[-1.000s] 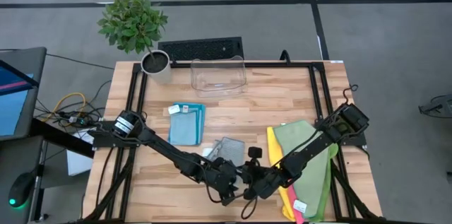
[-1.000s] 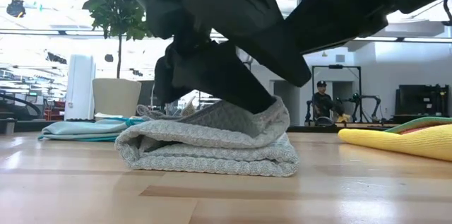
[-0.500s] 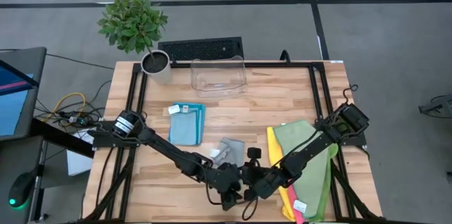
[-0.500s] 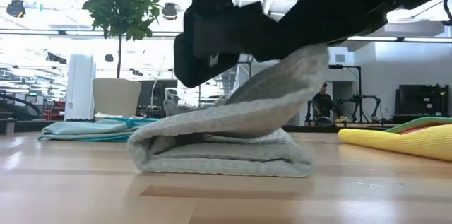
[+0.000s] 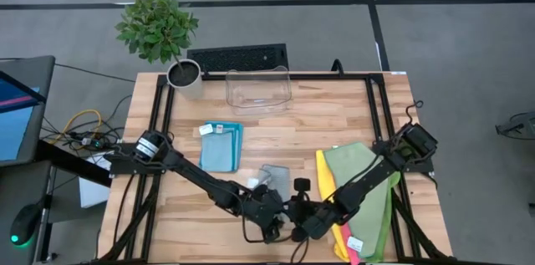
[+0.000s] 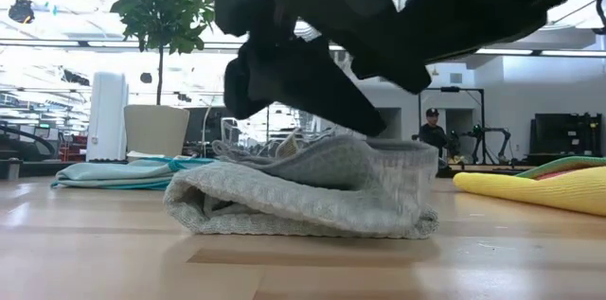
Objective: Fold microfiber towels
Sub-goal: Fold the gray microfiber cloth
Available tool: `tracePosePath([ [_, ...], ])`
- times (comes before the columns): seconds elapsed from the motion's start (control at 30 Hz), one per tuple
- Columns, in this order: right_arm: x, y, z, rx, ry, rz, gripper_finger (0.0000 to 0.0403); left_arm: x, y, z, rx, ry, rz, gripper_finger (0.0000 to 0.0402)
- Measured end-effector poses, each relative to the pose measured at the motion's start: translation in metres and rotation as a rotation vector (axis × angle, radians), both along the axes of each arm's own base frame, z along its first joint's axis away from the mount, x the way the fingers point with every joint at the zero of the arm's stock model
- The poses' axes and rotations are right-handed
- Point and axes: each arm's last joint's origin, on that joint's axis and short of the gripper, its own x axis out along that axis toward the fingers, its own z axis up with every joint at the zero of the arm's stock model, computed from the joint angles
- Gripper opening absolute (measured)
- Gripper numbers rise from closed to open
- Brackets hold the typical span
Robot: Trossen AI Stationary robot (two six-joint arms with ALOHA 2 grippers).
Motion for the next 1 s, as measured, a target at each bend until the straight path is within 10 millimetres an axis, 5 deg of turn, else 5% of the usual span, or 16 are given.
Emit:
tracePosePath([
  [0.13, -0.004, 0.006, 0.000, 0.006, 0.001, 0.025, 0.0079, 0.004, 0.010, 0.004, -0.055, 0.047, -0.013, 0.0176],
  [0.23, -0.008, 0.012, 0.000, 0.012, 0.000, 0.049, 0.0079, 0.002, 0.013, 0.027, -0.149, 0.086, -0.070, 0.0178],
  [0.57, 0.001, 0.011, 0.004, 0.090, -0.029, 0.111, 0.0106, -0.062, -0.010, 0.100, 0.022, 0.082, 0.062, 0.0178],
  [0.83, 0.024, -0.017, 0.009, 0.081, -0.084, 0.045, 0.0196, -0.087, -0.025, 0.106, 0.128, 0.046, 0.136, 0.0178],
  [1.0, 0.042, -0.024, 0.001, 0.119, -0.101, 0.041, 0.0209, -0.089, -0.025, 0.104, 0.147, 0.069, 0.139, 0.0178],
])
